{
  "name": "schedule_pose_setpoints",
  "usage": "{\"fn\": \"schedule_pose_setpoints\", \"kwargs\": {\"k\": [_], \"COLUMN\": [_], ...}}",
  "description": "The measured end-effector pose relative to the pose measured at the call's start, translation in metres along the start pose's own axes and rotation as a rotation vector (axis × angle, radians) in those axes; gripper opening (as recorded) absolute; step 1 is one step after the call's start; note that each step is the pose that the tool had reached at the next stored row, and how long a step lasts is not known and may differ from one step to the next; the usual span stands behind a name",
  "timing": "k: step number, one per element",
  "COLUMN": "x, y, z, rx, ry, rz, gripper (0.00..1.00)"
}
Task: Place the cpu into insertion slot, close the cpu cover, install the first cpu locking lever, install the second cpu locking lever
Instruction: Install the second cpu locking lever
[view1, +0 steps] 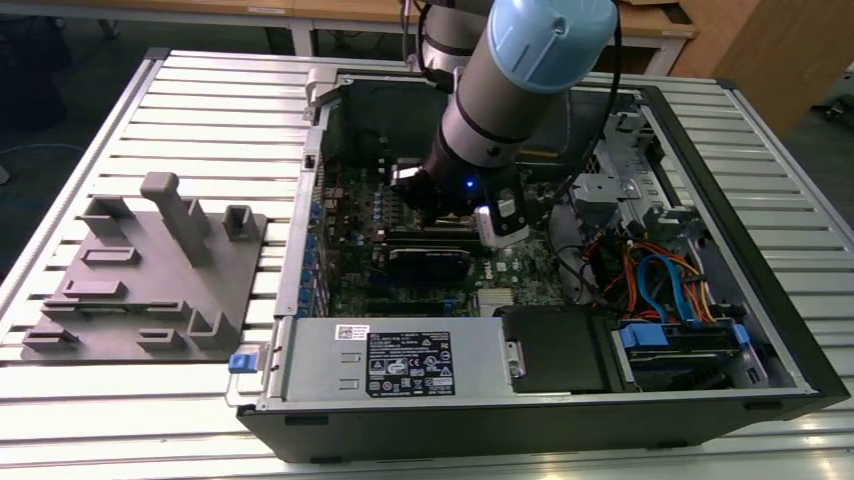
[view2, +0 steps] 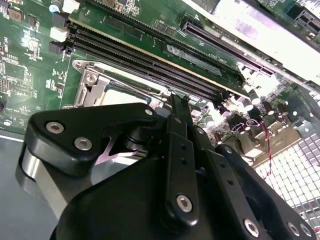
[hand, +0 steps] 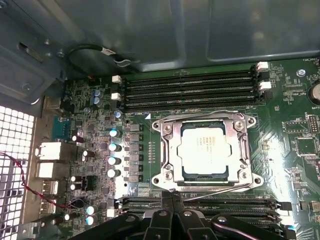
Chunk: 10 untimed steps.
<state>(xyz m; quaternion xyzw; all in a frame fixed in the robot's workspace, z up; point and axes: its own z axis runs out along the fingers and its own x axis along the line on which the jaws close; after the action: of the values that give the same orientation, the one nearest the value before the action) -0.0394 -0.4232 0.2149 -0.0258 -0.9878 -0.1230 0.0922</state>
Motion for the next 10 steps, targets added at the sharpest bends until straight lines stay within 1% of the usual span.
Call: {"fn": "schedule_pose_setpoints", "kwargs": {"k": [7, 10], "x": [0.0000, -0.0003], "y": [-0.0001, -0.0006], "z": [0.0001, 0.0021], "rx": [0.0000, -0.0014], "ry": [0.0000, -0.0001], "rz": [0.000, 0.000], "gripper": [0.10, 0.10]}}
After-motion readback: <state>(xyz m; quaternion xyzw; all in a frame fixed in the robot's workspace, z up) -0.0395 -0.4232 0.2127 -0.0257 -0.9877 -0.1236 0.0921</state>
